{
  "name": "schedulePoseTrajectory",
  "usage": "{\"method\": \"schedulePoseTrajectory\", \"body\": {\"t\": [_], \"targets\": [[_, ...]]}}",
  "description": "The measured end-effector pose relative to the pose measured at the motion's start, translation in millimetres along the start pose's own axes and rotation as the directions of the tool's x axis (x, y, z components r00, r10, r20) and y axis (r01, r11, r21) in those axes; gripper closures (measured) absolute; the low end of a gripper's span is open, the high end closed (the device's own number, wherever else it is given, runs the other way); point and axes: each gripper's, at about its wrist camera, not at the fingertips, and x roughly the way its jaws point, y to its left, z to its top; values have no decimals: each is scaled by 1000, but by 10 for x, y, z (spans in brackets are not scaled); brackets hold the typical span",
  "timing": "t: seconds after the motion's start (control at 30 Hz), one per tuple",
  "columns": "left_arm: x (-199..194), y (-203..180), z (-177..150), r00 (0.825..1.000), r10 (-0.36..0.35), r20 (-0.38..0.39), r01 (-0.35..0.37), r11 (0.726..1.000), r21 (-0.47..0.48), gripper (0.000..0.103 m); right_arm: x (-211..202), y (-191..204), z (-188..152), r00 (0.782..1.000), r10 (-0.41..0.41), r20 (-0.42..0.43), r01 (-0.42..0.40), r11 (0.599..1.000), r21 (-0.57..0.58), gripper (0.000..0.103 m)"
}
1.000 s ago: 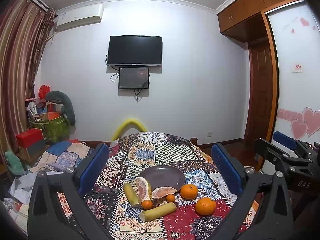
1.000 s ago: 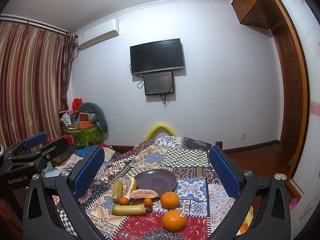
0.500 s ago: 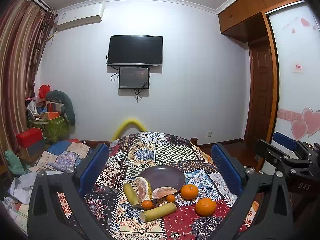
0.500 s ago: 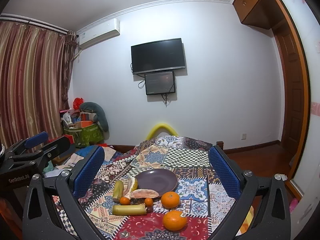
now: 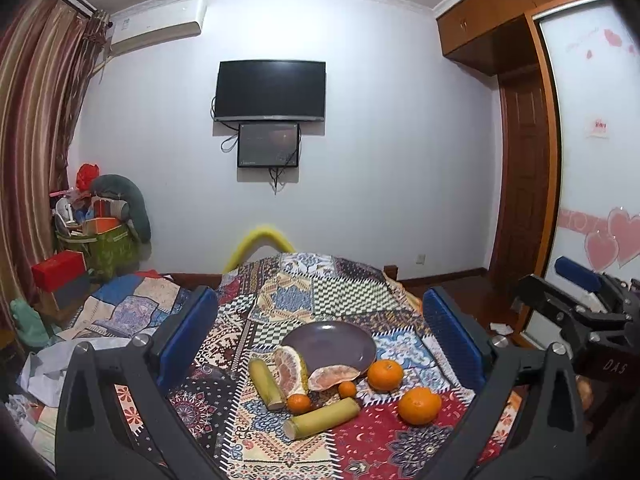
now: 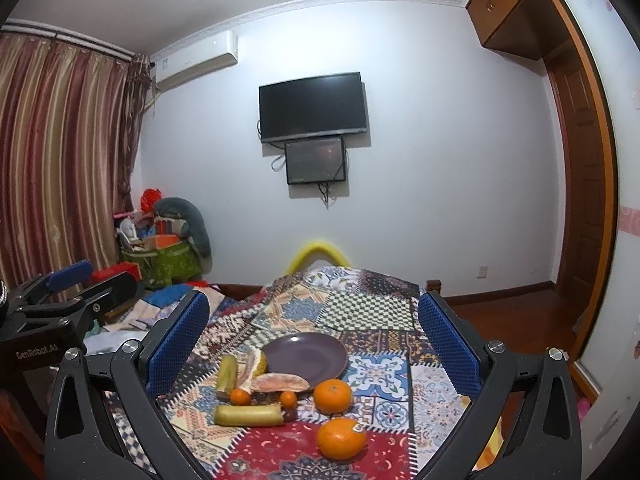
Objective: Organize fruits
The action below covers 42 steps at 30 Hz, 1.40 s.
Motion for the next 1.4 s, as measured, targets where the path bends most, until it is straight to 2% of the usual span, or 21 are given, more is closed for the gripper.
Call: {"method": "schedulePoseTrajectory", "body": {"t": [0.13,0.3,0.33,0.4,0.6,0.8,0.93,1.03,1.17,1.4], "targets": [[229,83,-124,996,-25,-84,25,1000,-4,0,151,-82,-132,998,-15,-64,14,1000,-10,0],[569,171,-362,981,-9,-193,10,1000,4,0,385,-229,-353,985,-6,-172,8,1000,13,0],[626,192,-412,977,-12,-213,12,1000,0,1,407,-246,-379,983,-4,-185,7,1000,17,0],[723,218,-499,968,-23,-249,22,1000,-8,9,474,-285,-451,975,7,-223,-2,1000,25,0],[1091,343,-798,922,-61,-383,46,998,-47,21,643,-378,-665,948,-37,-316,41,999,4,0],[1373,409,-1064,884,-47,-465,32,999,-39,21,841,-514,-862,914,4,-407,17,999,47,0],[1508,418,-1205,865,-46,-499,38,999,-25,21,942,-559,-978,900,-29,-435,45,999,27,0],[1614,404,-1325,849,-51,-526,52,999,-13,21,1029,-604,-1075,888,-15,-460,38,998,41,0],[1750,381,-1448,827,-55,-560,66,998,0,21,1164,-595,-1207,861,-11,-508,31,999,31,0],[1968,289,-1619,786,-85,-613,105,994,-3,21,1312,-515,-1365,838,4,-546,-2,1000,5,0]]}}
